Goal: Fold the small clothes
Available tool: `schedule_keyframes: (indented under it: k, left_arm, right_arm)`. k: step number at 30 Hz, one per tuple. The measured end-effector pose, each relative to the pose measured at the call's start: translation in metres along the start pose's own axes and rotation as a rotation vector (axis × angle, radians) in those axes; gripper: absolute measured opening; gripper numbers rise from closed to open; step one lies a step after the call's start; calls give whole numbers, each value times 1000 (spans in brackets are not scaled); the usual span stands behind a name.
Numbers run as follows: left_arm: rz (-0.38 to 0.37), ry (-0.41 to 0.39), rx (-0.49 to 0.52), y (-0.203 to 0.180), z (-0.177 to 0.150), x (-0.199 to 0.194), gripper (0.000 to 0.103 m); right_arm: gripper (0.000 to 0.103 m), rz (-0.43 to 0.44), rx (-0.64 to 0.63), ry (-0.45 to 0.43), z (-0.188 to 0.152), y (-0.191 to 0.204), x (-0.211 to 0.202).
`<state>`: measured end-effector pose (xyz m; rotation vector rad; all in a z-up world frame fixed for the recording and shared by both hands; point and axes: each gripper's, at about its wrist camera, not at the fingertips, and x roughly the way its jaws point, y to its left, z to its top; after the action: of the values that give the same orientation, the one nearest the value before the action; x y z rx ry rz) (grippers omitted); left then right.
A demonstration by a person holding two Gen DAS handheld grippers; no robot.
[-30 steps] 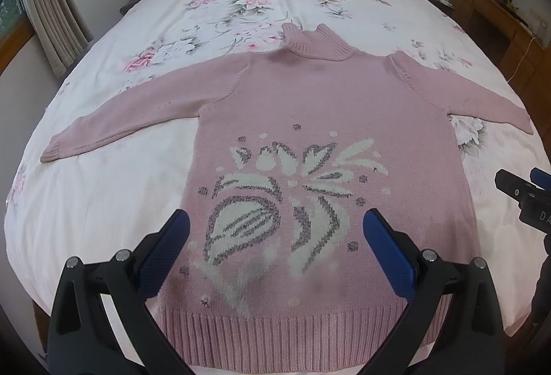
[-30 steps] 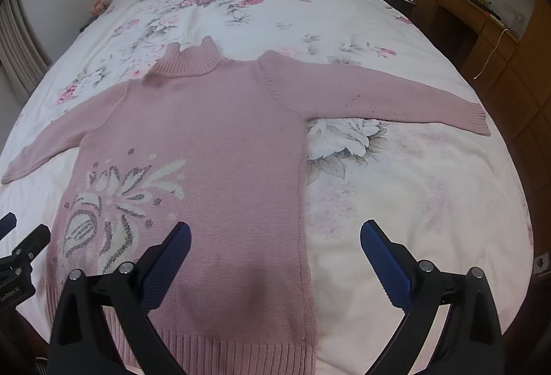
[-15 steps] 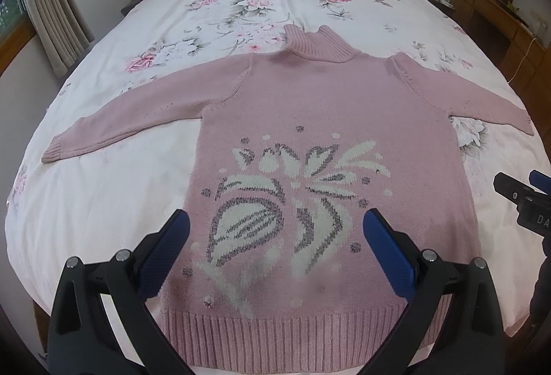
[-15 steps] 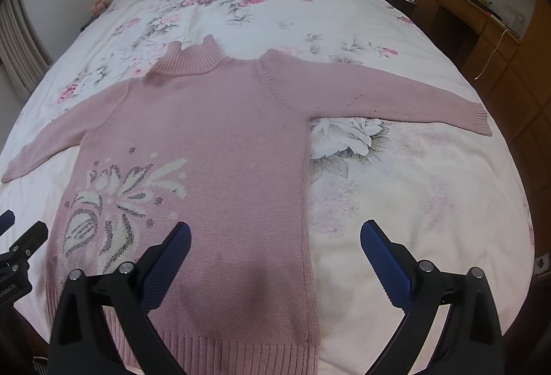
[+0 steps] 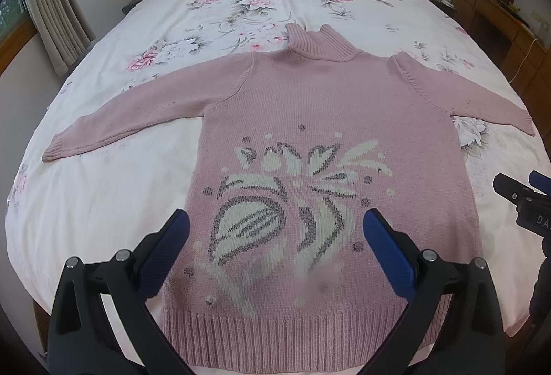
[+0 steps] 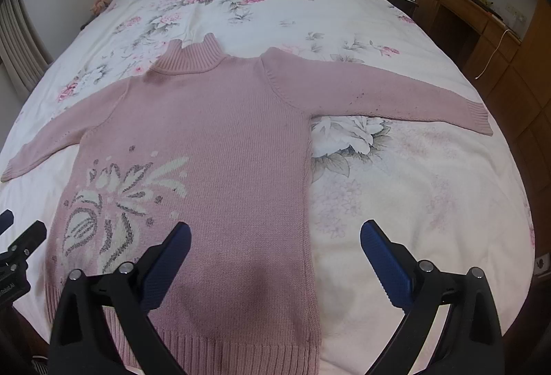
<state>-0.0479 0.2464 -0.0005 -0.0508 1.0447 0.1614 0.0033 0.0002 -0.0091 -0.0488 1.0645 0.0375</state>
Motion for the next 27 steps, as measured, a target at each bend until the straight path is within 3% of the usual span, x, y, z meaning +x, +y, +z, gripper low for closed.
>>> schedule_keyframes:
  k: [27]
  left_arm:
    - [8, 2, -4, 6, 0, 1, 100]
  right_arm:
    - [99, 1, -7, -9, 2, 3, -3]
